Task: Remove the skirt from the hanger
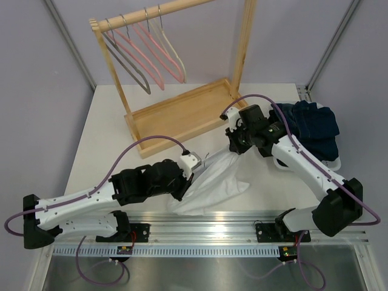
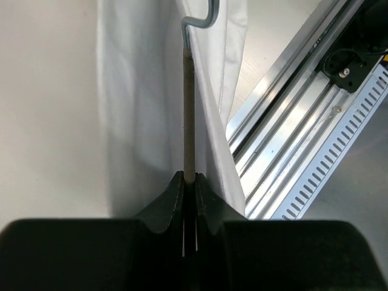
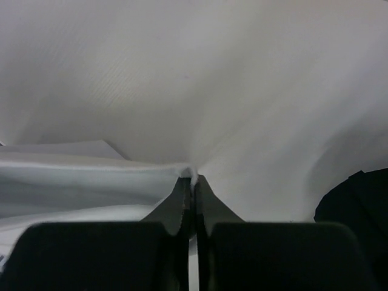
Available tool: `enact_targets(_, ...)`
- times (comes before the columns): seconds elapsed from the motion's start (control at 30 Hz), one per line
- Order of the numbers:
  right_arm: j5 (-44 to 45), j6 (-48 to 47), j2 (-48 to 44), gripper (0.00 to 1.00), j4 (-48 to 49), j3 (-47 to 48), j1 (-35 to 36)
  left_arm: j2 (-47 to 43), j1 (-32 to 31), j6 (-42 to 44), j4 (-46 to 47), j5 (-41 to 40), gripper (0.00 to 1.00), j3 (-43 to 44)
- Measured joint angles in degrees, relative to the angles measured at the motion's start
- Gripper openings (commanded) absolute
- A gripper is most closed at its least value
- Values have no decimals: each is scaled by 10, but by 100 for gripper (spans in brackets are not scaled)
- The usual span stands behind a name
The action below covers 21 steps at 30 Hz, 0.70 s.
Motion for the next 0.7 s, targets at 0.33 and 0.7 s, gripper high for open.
enact_targets(0.33,-80,-5,-9,0,2,22,-96,-63,-1,-8,2,-51,0,-31)
enact_targets(0.7,-128,-31,-68,0,-9,45,-130,-73,-1,-16,27,-68,0,-42)
